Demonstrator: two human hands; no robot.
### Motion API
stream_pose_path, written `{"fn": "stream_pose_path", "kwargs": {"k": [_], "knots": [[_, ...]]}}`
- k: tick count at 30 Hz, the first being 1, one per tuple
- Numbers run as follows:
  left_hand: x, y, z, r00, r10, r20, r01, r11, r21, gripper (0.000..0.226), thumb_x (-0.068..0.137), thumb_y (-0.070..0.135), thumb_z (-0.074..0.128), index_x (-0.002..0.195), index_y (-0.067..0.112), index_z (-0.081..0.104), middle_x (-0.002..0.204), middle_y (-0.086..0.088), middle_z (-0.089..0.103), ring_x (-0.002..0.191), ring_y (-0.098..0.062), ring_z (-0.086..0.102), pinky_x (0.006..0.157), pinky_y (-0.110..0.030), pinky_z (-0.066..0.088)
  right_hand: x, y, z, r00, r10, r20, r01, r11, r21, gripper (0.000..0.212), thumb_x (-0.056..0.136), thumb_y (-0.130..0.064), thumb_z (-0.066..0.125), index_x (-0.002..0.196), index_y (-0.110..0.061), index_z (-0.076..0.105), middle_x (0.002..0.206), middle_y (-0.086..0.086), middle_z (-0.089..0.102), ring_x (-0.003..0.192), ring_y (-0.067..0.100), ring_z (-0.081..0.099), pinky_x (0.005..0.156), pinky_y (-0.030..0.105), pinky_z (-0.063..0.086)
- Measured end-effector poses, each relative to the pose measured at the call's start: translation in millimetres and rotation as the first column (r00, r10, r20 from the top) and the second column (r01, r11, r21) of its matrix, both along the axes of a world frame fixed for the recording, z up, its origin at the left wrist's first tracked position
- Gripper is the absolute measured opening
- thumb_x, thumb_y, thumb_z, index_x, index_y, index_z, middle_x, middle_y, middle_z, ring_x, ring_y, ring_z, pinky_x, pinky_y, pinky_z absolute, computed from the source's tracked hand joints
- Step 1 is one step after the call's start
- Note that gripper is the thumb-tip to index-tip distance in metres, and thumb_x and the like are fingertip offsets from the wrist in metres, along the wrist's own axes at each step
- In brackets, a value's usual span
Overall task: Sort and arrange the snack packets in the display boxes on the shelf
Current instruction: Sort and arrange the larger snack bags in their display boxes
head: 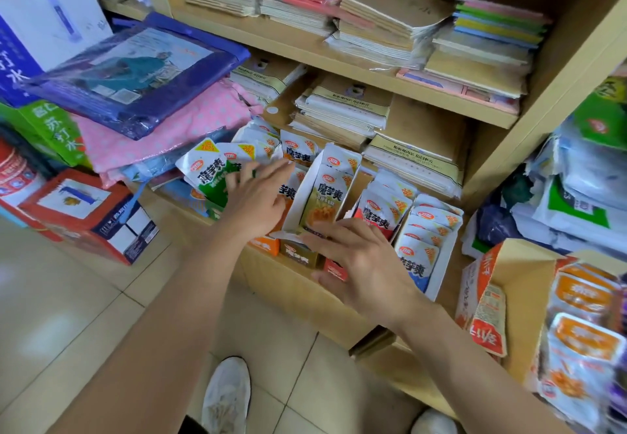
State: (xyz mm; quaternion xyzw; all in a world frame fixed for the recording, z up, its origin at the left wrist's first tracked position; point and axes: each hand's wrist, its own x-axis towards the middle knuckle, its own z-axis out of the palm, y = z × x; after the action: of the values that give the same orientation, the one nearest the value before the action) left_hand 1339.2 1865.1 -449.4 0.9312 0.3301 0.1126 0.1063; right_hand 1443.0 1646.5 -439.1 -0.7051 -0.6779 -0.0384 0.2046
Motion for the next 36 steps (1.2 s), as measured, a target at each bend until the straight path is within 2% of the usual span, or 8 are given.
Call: {"fn": "stream_pose_path", "kwargs": {"k": [4,9,14,18,22,24,31,36], "knots": [[-16.5,9.2,11.3,0.959,-0.074,0.274,0.034,0.988,0.150,0.031,0.086,0.021,0.074,0.114,0.035,0.072,0.110,0.004,0.059,0.107,-0.030,0.043,0.084,-0.042,0.035,-1.7,6.5,-3.1,1.000,-0.018,-0.021,0.018,1.000,0.018,0.034,0.086,-0.039,0.070,0.119,-0.032,0.070,0.111,-0.014,0.069,0.103,0.022,0.056,0.085,0.043,0.049],[-64.6,10.1,37.1,0.919,-0.153,0.363,0.210,0.970,-0.122,0.004,0.076,0.029,0.075,0.076,0.033,0.073,0.084,0.016,0.068,0.086,-0.009,0.063,0.078,-0.044,0.054,-6.0,13.4,-3.5,0.997,-0.051,-0.058,0.055,0.996,0.064,0.013,0.085,-0.029,0.075,0.098,-0.030,0.076,0.096,-0.013,0.071,0.093,0.021,0.056,0.078,0.040,0.050],[-102.0,-1.9,34.3,0.969,-0.092,0.231,0.163,0.935,-0.315,0.011,0.071,0.039,0.078,0.082,0.042,0.074,0.090,0.026,0.073,0.093,-0.003,0.069,0.086,-0.043,0.056,-10.4,16.6,-1.8,0.994,-0.068,-0.088,0.077,0.992,0.101,0.006,0.086,-0.026,0.071,0.089,-0.026,0.076,0.091,-0.013,0.071,0.091,0.020,0.057,0.076,0.039,0.051],[-112.4,-5.2,30.5,0.948,-0.079,0.308,0.186,0.924,-0.335,0.008,0.077,0.034,0.078,0.085,0.036,0.078,0.089,0.023,0.074,0.092,-0.003,0.070,0.088,-0.043,0.056,-9.6,18.1,3.9,0.982,-0.071,-0.176,0.079,0.996,0.036,0.008,0.083,-0.025,0.069,0.088,-0.025,0.076,0.088,-0.014,0.071,0.090,0.017,0.058,0.080,0.034,0.050],[-112.2,-7.5,26.0,0.915,-0.007,0.404,0.160,0.924,-0.346,0.015,0.083,0.025,0.079,0.085,0.040,0.077,0.086,0.021,0.074,0.087,-0.006,0.071,0.084,-0.044,0.058,0.0,23.5,26.5,0.922,-0.028,-0.385,-0.043,0.984,-0.174,0.015,0.089,-0.035,0.071,0.094,-0.022,0.077,0.091,-0.013,0.073,0.085,0.004,0.063,0.079,0.018,0.046],[-105.5,-7.6,29.1,0.882,0.040,0.470,0.122,0.943,-0.310,0.023,0.085,0.022,0.079,0.083,0.044,0.075,0.086,0.023,0.073,0.086,-0.004,0.070,0.083,-0.041,0.058,3.6,30.0,38.6,0.881,-0.070,-0.467,-0.054,0.968,-0.246,0.016,0.091,-0.036,0.070,0.098,-0.024,0.076,0.097,-0.014,0.072,0.090,0.001,0.064,0.075,0.016,0.046],[-92.0,-5.4,34.7,0.776,0.078,0.626,0.111,0.960,-0.257,0.013,0.086,0.015,0.078,0.094,0.025,0.078,0.091,0.014,0.075,0.087,-0.004,0.070,0.084,-0.034,0.059,-10.0,92.6,59.0,0.819,-0.105,-0.565,-0.010,0.980,-0.197,0.031,0.084,-0.033,0.079,0.113,-0.030,0.069,0.104,-0.012,0.070,0.089,0.005,0.065,0.075,0.017,0.052],[-94.5,-2.0,46.1,0.591,0.199,0.782,0.095,0.945,-0.313,0.018,0.085,0.009,0.078,0.101,0.018,0.077,0.096,0.012,0.075,0.088,-0.006,0.071,0.081,-0.030,0.059,-27.9,131.0,58.6,0.833,-0.012,-0.553,-0.050,0.994,-0.097,0.005,0.089,-0.012,0.072,0.086,-0.013,0.075,0.076,0.000,0.073,0.066,0.010,0.064,0.065,0.028,0.052]]}}
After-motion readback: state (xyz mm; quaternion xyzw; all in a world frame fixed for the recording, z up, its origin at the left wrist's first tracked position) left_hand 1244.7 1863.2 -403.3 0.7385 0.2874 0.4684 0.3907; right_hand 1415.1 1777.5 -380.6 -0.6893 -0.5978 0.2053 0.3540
